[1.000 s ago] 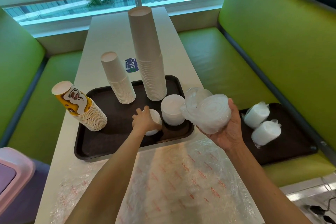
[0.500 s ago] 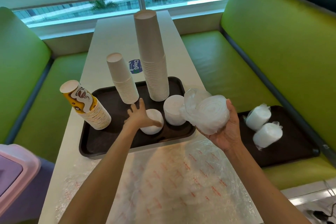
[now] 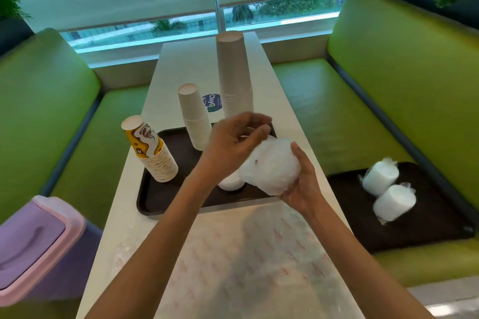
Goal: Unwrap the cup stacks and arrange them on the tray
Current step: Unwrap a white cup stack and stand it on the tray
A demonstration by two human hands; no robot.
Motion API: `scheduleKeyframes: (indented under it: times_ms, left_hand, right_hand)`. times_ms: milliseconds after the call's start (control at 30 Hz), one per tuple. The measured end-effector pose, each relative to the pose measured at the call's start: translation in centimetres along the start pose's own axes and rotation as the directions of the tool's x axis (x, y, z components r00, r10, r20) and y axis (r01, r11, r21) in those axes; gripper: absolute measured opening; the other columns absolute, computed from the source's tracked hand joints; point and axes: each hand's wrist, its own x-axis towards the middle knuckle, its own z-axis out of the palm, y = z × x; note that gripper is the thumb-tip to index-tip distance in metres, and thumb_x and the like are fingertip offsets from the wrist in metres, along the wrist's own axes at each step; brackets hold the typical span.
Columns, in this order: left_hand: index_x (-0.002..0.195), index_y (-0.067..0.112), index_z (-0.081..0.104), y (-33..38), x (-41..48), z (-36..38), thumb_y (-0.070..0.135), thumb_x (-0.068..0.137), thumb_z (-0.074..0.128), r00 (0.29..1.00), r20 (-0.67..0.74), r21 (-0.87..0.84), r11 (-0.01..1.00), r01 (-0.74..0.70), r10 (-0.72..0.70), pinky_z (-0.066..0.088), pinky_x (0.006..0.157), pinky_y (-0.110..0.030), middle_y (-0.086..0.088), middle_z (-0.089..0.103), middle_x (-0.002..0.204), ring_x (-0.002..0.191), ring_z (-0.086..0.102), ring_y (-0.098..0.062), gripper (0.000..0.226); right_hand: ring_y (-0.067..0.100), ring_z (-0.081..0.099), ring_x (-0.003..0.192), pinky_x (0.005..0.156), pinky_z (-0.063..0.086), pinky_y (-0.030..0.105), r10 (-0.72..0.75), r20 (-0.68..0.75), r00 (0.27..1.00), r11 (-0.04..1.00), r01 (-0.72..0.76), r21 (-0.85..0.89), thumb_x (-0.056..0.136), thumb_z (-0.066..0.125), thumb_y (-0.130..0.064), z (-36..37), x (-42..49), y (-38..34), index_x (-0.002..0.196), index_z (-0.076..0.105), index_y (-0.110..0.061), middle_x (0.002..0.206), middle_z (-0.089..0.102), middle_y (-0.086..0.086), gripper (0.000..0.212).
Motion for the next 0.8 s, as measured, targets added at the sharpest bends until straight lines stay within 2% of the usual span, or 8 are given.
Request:
scheduleKeyframes:
  times_ms: [100,233,333,433,500,567,667,800]
  left_hand:
    - [0.11,0.022,0.065,-1.1,-1.0,0.7,0.025,0.083,0.07,0.988,0.106,0.103,0.99,0.101,-0.112,0.055,0.09,-0.036,0.001,0.068,0.11,0.098,0.065,-0.009,0.027]
    - [0.123,0.03,0.057,-2.2,-2.2,0.9,0.034,0.076,0.074,0.96,0.171,0.206,0.961,0.184,-0.22,0.051,0.095,-0.032,0.005,0.057,0.131,0.111,0.057,-0.008,0.05]
    - [0.13,0.031,0.054,-2.8,-2.8,1.0,0.039,0.072,0.074,0.941,0.191,0.203,0.949,0.241,-0.28,0.051,0.095,-0.033,0.006,0.054,0.135,0.112,0.058,-0.007,0.061]
    - [0.13,0.033,0.053,-3.4,-3.4,1.1,0.05,0.066,0.07,0.936,0.188,0.188,0.946,0.263,-0.297,0.05,0.094,-0.029,0.008,0.053,0.136,0.11,0.059,-0.006,0.068]
    - [0.129,0.033,0.054,-3.5,-3.7,1.2,0.048,0.067,0.069,0.933,0.185,0.166,0.946,0.278,-0.307,0.049,0.092,-0.025,0.009,0.054,0.135,0.11,0.06,-0.006,0.066]
    - [0.129,0.032,0.054,-3.8,-3.7,1.3,0.042,0.073,0.071,0.93,0.181,0.139,0.944,0.298,-0.321,0.051,0.093,-0.028,0.008,0.055,0.134,0.109,0.061,-0.008,0.059]
    - [0.127,0.032,0.054,-4.0,-3.8,1.3,0.043,0.074,0.068,0.927,0.173,0.099,0.943,0.319,-0.332,0.052,0.094,-0.033,0.004,0.057,0.132,0.107,0.062,-0.011,0.056]
    - [0.123,0.036,0.054,-4.2,-3.9,1.4,0.052,0.067,0.064,0.918,0.175,0.04,0.934,0.355,-0.356,0.053,0.092,-0.036,0.001,0.059,0.13,0.11,0.06,-0.014,0.059]
  right_hand:
    - [0.033,0.065,0.107,0.087,0.053,0.052,0.028,-0.029,0.999,0.998,-0.03,-0.058,0.041,0.093,-0.051,0.5,0.3,0.6,0.126,0.06,-0.012,0.121,0.065,0.017,0.099]
    - [0.033,0.07,0.092,0.079,0.054,0.053,0.071,-0.002,0.997,0.996,-0.071,-0.058,0.032,0.094,-0.05,0.9,0.1,1.1,0.109,0.069,-0.011,0.108,0.069,0.018,0.089]
    - [0.034,0.069,0.093,0.072,0.059,0.051,0.127,-0.017,0.992,0.989,-0.127,-0.075,0.032,0.093,-0.054,1.1,-0.1,1.2,0.116,0.064,-0.013,0.11,0.069,0.018,0.098]
    - [0.034,0.068,0.098,0.078,0.057,0.051,0.171,-0.063,0.983,0.975,-0.178,-0.131,0.033,0.091,-0.06,1.1,-0.1,1.5,0.125,0.06,-0.015,0.116,0.067,0.018,0.107]
    - [0.034,0.067,0.099,0.08,0.056,0.051,0.174,-0.109,0.979,0.971,-0.189,-0.147,0.034,0.089,-0.062,1.0,-0.2,1.7,0.127,0.059,-0.017,0.118,0.066,0.018,0.108]
    - [0.034,0.066,0.101,0.082,0.056,0.05,0.176,-0.148,0.973,0.97,-0.197,-0.14,0.05,0.081,-0.064,1.1,-0.4,1.6,0.13,0.056,-0.017,0.119,0.066,0.019,0.096]
    - [0.033,0.066,0.097,0.079,0.056,0.048,0.172,-0.158,0.972,0.976,-0.19,-0.108,0.074,0.059,-0.054,1.3,-0.8,1.3,0.124,0.059,-0.016,0.11,0.068,0.018,0.063]
    - [0.033,0.063,0.103,0.088,0.052,0.048,0.161,-0.163,0.973,0.969,-0.187,-0.16,0.08,0.06,-0.046,0.9,-0.8,1.2,0.129,0.056,-0.014,0.117,0.065,0.019,0.058]
